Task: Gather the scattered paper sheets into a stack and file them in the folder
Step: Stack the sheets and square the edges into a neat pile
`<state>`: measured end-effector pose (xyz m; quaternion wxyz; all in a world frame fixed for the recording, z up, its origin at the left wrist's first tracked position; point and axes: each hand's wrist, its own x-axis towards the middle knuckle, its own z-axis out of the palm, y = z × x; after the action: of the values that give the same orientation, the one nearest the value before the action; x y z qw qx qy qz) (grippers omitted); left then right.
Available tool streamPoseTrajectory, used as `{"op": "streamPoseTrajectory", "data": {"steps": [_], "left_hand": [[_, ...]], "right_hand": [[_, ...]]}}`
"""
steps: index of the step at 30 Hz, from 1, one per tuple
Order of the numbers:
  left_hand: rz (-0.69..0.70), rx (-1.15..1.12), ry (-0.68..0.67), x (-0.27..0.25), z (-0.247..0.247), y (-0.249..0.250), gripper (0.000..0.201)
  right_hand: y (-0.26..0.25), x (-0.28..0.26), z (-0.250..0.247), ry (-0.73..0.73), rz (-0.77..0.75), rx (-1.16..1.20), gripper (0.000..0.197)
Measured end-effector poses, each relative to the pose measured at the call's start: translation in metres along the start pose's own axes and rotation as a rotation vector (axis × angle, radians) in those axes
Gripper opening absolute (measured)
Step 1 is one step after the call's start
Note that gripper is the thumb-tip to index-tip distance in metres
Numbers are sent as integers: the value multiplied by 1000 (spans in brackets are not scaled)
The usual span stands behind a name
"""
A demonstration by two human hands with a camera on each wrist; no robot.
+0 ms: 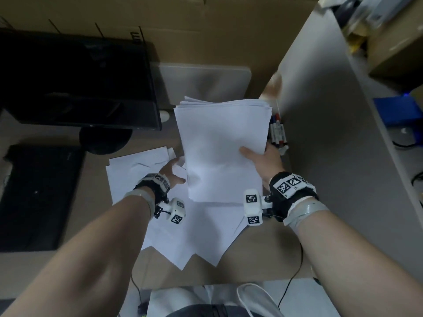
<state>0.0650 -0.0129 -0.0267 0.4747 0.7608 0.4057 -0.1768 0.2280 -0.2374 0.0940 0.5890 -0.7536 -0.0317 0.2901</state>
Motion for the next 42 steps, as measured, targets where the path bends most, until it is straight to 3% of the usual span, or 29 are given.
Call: {"op": "streamPoseTrajectory", "data": {"steps": [5,8,11,17,21,22,26,28,29,33,42], "left_hand": [[-32,291,-217,6,31,3,70],[-62,452,-250,6,42,3,65],[-118,471,-251,5,39,10,65],[-139,155,-176,-10,30,31,60],[3,-274,-39,-26,12,41,81],[43,-333,-28,-31,9,44,75],[92,-633,-78,-56,-2,57,5],[99,-773,-136,-66,-5,54,10],[93,-807,-136,-72,-6,50,24],[100,-951,-81,-87,-8,35,50],[-102,-1188,98,-123,-37,-23,22]], "right_hand": [[-1,-3,-7,77,-47,-18,34],[-12,-5,-10,146,-112,-14,31],[-35,-5,-10,151,-206,-41,24],[-74,-6,5,23,-322,-162,26],[-76,-7,10,-59,-306,-173,25],[-73,-7,12,-80,-297,-194,25],[-62,-2,27,-95,-233,-213,28],[-58,4,35,-84,-196,-211,29],[-57,5,39,-98,-174,-221,29],[-54,2,62,-253,-102,-202,32],[-53,-32,132,-511,-46,-218,25]]}}
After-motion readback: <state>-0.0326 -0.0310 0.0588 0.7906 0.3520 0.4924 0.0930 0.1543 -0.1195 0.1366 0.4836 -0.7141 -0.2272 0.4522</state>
